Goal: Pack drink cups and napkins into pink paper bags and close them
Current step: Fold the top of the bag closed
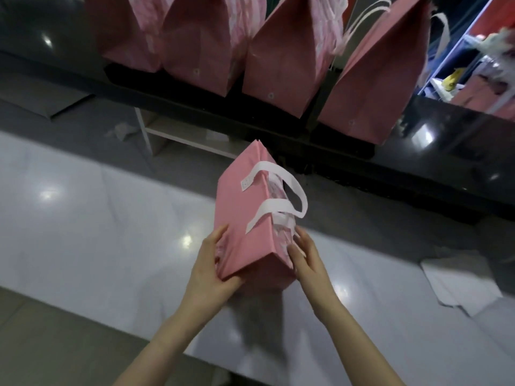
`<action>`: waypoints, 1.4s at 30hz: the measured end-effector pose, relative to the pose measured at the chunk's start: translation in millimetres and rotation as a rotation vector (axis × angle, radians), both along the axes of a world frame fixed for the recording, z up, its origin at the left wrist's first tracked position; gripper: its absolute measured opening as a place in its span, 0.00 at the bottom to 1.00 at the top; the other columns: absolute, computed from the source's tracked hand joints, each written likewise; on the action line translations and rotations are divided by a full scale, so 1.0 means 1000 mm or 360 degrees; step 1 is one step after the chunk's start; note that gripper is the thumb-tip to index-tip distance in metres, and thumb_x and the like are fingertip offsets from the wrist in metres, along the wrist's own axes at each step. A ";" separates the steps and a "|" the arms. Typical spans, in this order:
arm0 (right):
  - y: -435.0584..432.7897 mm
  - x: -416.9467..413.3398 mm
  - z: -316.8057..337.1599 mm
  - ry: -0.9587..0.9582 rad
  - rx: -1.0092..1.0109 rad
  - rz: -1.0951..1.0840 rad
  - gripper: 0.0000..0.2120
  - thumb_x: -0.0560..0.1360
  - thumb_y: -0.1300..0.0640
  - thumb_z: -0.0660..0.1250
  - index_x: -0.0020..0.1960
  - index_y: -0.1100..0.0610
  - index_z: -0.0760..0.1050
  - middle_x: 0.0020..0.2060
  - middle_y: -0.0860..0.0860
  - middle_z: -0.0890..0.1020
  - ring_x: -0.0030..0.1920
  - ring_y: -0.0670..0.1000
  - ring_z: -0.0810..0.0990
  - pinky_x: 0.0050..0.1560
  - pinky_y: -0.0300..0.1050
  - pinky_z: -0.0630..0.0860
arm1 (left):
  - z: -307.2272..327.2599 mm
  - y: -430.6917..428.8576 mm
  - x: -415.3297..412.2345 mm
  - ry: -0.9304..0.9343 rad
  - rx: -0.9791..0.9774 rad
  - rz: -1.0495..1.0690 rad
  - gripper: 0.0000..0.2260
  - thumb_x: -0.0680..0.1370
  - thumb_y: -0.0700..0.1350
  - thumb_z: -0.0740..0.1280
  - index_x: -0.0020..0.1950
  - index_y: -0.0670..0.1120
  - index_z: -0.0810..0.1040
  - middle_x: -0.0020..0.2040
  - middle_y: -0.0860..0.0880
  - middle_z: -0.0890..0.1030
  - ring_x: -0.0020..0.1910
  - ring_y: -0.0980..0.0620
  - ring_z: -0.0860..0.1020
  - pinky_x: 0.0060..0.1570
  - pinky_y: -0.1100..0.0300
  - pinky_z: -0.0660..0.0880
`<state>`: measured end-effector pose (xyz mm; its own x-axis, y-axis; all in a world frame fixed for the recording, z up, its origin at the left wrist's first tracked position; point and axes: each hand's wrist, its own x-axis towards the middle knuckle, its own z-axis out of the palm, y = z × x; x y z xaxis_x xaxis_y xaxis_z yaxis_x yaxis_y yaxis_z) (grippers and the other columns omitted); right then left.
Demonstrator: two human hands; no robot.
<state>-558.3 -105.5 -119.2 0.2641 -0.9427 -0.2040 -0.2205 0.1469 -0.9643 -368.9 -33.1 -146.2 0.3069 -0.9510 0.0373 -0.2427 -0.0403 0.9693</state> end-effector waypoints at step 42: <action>0.122 0.309 0.152 -0.0171 -0.1197 0.0591 0.49 0.69 0.63 0.73 0.71 0.26 0.50 0.59 0.41 0.77 0.52 0.37 0.78 0.47 0.22 0.70 | 0.184 0.159 0.281 -0.0651 -0.0514 0.0689 0.39 0.64 0.56 0.79 0.70 0.65 0.63 0.57 0.55 0.79 0.52 0.61 0.77 0.44 0.75 0.73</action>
<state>-249.1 16.6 32.4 0.5656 -0.6656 0.4870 -0.0294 -0.6064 -0.7946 -87.9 125.6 37.7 0.5584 -0.6668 0.4935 -0.6200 0.0598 0.7823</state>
